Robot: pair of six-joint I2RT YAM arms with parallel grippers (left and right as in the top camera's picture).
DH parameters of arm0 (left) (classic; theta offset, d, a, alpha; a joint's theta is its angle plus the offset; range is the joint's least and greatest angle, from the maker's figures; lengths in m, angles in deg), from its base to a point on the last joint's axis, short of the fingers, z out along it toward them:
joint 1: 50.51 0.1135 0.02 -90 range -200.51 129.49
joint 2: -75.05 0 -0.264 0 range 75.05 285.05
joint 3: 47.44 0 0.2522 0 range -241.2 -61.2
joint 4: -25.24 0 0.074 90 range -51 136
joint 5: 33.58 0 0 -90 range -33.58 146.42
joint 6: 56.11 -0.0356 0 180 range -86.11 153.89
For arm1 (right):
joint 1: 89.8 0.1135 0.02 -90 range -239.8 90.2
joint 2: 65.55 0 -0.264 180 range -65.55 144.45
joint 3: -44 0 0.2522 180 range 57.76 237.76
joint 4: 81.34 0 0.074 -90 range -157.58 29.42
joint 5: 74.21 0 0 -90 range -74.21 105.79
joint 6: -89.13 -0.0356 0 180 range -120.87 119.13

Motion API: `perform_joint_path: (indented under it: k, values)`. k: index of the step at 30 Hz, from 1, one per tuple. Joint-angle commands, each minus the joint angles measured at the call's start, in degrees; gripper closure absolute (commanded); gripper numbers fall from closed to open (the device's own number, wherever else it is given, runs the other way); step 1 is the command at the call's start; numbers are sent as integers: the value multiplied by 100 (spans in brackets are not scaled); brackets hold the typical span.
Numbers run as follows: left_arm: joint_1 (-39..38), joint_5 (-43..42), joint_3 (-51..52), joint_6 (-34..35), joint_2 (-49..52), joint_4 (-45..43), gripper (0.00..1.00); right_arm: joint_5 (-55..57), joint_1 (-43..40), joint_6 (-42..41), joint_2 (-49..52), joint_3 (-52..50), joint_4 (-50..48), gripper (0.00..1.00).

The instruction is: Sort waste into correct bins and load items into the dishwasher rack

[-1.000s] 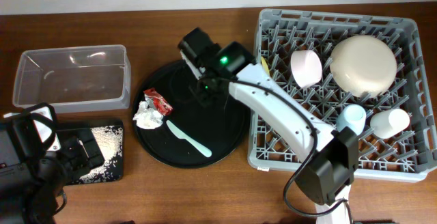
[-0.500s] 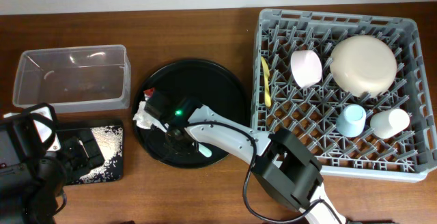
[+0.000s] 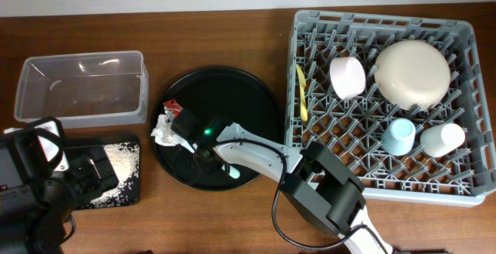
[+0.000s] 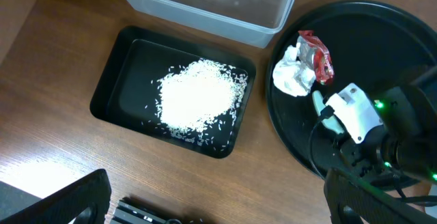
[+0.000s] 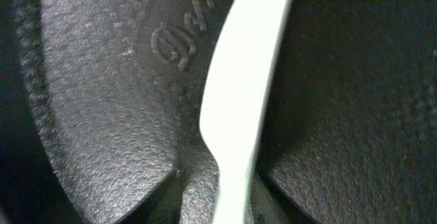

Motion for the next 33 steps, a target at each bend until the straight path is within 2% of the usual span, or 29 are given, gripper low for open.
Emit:
perform_joint_path:
  k: [1, 3, 13, 18, 21, 23, 26, 28, 31, 33]
  values:
    - [31, 46, -9, -90, -15, -9, 1, 374, -44, 17, 83, -52, 28, 78]
    - [31, 46, -9, -90, -13, -11, 1, 632, -44, -131, 59, 142, 264, 85]
    - [31, 46, -9, -90, -13, -9, 1, 911, -44, -667, -116, 1158, 1078, 91]
    - [31, 46, -9, -90, -13, -11, 1, 1814, -240, -1456, -356, 2037, 1838, 91]
    - [31, 46, -9, -90, -13, -11, 1, 1797, -597, -1888, -391, 2688, 2326, 92]
    - [31, 46, -9, -90, -13, -11, 1, 1491, -861, -1864, -391, 3042, 2509, 88]
    - [31, 46, -9, -90, -13, -11, 1, 1088, -1167, -1674, -363, 3029, 2540, 78]
    - [31, 46, -9, -90, -13, -11, 1, 1156, -1340, -2144, -343, 2809, 2533, 70]
    - [31, 46, -9, -90, -13, -11, 1, 1049, -1740, -3316, -267, 2284, 2326, 69]
    - [31, 46, -9, -90, -13, -9, 1, 660, -1910, -3464, -258, 1851, 1943, 69]
